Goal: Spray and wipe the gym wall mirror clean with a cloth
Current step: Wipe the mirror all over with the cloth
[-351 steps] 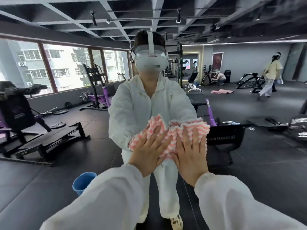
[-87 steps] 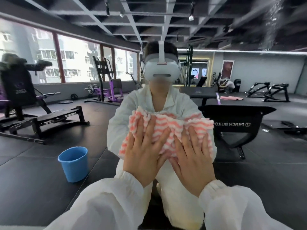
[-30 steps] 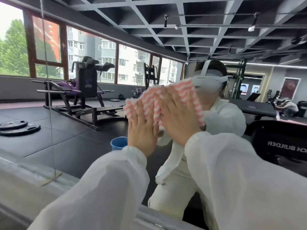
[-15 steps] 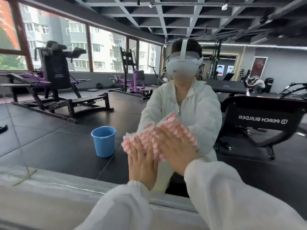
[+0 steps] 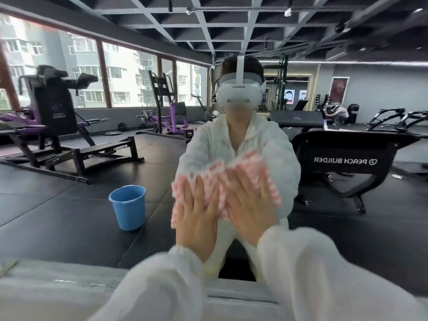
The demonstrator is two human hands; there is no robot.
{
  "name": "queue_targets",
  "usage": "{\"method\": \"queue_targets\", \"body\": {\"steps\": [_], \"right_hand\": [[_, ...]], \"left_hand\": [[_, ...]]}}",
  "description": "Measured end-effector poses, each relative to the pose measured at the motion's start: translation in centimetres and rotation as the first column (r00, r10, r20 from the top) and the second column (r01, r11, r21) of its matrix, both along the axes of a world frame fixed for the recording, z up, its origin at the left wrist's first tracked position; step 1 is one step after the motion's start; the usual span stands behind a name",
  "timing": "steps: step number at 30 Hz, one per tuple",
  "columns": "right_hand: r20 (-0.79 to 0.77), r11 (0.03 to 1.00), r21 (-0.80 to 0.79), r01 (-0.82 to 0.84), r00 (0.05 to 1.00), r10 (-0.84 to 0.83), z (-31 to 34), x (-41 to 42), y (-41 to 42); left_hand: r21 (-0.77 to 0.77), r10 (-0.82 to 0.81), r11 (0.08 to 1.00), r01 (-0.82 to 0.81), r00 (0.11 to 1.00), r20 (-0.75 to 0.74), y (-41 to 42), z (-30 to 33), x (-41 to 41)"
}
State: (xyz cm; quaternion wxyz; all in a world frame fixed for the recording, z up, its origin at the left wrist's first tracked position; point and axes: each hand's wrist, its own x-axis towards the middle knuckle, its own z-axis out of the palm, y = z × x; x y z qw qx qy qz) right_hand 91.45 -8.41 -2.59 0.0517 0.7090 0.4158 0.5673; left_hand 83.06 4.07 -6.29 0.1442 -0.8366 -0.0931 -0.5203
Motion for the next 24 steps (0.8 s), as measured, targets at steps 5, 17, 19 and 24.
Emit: {"method": "queue_targets", "body": {"steps": [5,17,19,24], "right_hand": [[-0.063,0.983,-0.184,0.009,0.998,-0.02,-6.3,0.1,-3.6],[-0.001,0.959,0.274,0.072,0.997,-0.075,11.0,3.6,-6.0],[-0.017,0.958,0.279,0.059,0.998,-0.056,8.0,3.7,-6.2],[-0.052,0.99,0.085,0.108,0.993,-0.104,-2.0,3.7,-9.0]], "left_hand": [[-0.086,-0.019,0.996,0.007,0.99,-0.143,-2.8,-7.4,0.0],[0.025,-0.096,0.995,0.094,0.991,0.091,-5.8,13.1,5.4],[0.087,-0.111,0.99,0.106,0.992,0.053,-5.8,10.4,5.5],[0.24,-0.101,0.964,0.115,0.992,-0.073,-6.3,2.0,4.9]]}}
